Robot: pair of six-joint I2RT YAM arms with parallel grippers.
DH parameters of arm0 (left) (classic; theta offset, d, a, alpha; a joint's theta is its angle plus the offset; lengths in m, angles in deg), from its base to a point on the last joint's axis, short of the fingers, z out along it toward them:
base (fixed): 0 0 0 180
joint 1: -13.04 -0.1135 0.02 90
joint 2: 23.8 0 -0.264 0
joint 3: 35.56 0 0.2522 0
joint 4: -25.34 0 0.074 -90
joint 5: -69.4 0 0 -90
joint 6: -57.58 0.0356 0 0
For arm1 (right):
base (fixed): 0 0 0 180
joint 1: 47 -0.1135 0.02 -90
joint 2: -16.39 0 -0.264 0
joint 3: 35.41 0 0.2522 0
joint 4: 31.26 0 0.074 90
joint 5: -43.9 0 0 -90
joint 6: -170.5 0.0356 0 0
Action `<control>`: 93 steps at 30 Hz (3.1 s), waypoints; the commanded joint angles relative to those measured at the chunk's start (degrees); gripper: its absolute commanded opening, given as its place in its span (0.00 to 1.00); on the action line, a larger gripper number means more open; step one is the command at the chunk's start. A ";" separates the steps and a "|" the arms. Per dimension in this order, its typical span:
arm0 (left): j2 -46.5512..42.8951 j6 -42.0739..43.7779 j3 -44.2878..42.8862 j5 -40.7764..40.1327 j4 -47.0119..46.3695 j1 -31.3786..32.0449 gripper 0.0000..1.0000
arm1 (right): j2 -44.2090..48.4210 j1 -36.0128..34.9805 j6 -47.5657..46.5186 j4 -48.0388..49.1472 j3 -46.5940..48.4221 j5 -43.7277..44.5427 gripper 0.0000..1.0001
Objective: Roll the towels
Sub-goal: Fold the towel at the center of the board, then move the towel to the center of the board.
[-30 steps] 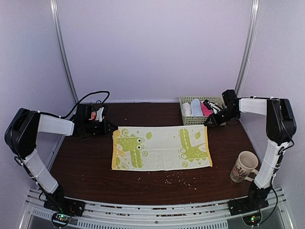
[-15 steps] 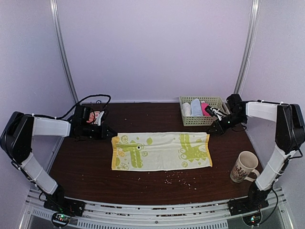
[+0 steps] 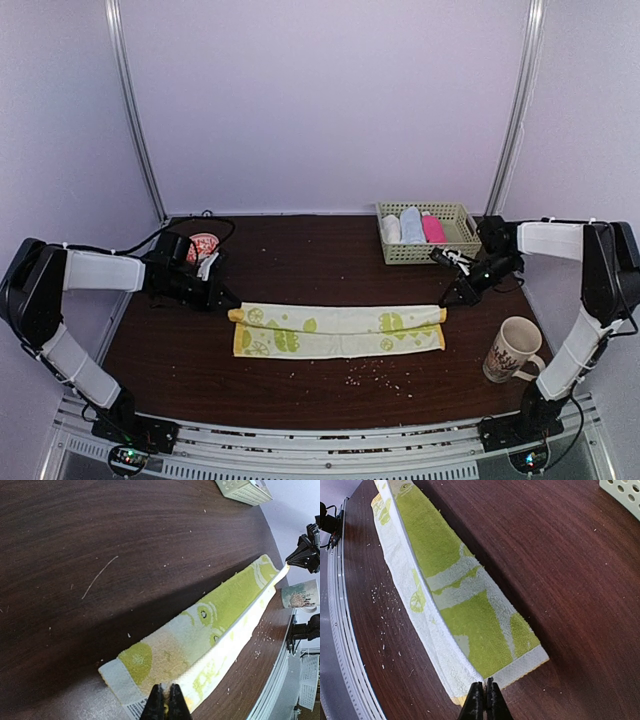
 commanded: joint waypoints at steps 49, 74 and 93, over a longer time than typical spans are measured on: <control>5.46 0.44 -5.18 -1.11 1.72 3.79 0.09 | -4.68 -8.47 8.87 7.39 1.20 14.01 0.28; 14.75 -6.80 -9.65 -14.15 -4.64 10.42 0.08 | -15.42 -8.19 16.18 13.86 12.73 35.34 0.26; -2.33 -2.60 -1.64 -8.97 0.19 16.18 0.11 | 6.37 -7.03 24.52 10.33 15.32 33.56 0.96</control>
